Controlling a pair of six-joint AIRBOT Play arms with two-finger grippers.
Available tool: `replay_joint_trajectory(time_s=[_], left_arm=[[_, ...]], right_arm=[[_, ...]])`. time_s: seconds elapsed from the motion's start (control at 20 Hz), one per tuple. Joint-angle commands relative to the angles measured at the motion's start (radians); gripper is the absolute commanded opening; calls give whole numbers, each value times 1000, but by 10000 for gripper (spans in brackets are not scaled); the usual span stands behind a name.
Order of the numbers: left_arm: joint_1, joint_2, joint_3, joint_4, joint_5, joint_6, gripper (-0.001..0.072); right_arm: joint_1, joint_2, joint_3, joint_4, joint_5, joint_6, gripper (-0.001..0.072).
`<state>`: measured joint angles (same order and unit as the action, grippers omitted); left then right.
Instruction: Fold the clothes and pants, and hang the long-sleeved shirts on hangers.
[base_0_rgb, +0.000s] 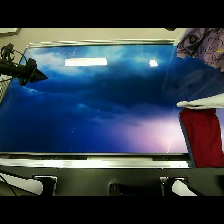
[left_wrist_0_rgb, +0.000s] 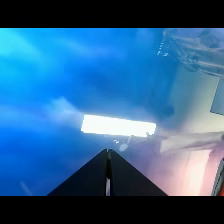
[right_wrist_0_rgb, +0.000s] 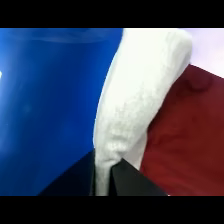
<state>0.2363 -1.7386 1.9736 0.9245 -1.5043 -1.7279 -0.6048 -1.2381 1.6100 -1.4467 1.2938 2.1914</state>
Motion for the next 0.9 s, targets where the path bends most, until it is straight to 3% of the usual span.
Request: replay_joint_trajectory(time_s=[0.0,0.2,0.35,0.55,0.85], left_arm=[[-10,0,0,0,1,0,15],[-13,0,0,0,1,0,15],[-13,0,0,0,0,0,15],[-13,0,0,0,1,0,15],[-13,-1,0,0,1,0,15]], right_arm=[[0,16,-1,-87,147,18,35],[0,45,-104,-165,242,-59,36],[0,139,-312,-251,190,-58,36],[0,227,-555,-326,111,11,37],[0,230,-721,-425,68,51,37]])
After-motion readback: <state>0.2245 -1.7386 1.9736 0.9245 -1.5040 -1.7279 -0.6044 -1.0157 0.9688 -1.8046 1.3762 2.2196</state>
